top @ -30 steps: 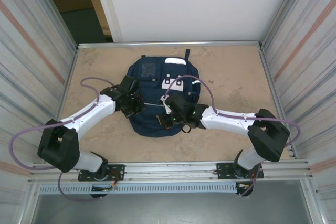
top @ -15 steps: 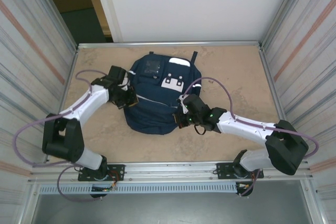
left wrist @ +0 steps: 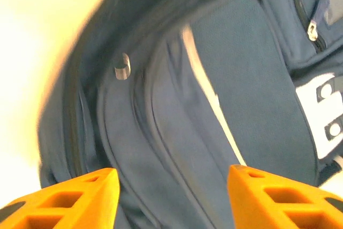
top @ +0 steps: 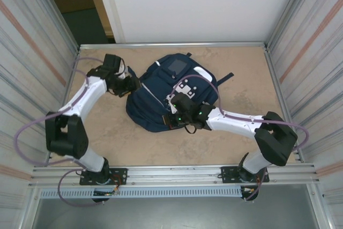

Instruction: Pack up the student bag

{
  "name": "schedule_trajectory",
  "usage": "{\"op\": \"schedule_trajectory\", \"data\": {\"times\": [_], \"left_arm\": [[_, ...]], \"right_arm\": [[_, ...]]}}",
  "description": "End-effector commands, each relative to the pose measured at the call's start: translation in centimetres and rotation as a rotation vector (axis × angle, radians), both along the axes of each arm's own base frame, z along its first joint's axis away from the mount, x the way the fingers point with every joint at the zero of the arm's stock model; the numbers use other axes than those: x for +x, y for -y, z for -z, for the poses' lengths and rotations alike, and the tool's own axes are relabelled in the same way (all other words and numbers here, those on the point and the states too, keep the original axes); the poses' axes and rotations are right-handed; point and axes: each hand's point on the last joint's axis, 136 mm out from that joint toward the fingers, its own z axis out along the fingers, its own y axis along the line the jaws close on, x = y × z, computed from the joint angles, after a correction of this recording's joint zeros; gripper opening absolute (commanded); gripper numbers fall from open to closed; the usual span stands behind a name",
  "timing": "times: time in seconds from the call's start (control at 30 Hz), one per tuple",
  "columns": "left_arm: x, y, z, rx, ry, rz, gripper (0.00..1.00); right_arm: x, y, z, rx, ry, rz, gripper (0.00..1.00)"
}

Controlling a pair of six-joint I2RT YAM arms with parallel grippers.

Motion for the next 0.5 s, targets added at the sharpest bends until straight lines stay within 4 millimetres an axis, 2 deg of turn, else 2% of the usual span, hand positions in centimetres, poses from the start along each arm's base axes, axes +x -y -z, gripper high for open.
{"op": "schedule_trajectory", "data": {"times": [0.0, 0.13, 0.37, 0.43, 0.47], "left_arm": [[-3.6, 2.3, 0.9, -0.059, -0.069, 0.006, 0.62], [-4.8, 4.2, 2.1, -0.088, -0.096, -0.024, 0.63], [-4.4, 4.8, 5.2, -0.048, -0.111, -0.123, 0.60], [-3.8, 5.0, 5.5, -0.061, -0.093, -0.130, 0.44], [-3.5, 5.0, 5.4, -0.055, -0.080, -0.126, 0.32]], "right_arm": [[-0.8, -2.0, -1.8, 0.052, -0.002, -0.047, 0.00], [-1.6, -2.3, -1.6, 0.051, -0.019, -0.066, 0.00], [-2.3, -3.1, -1.5, 0.068, -0.032, -0.085, 0.00], [-2.5, -3.0, -1.3, 0.050, -0.029, -0.082, 0.00], [-2.6, -2.8, -1.3, 0.046, -0.023, -0.078, 0.00]]}}
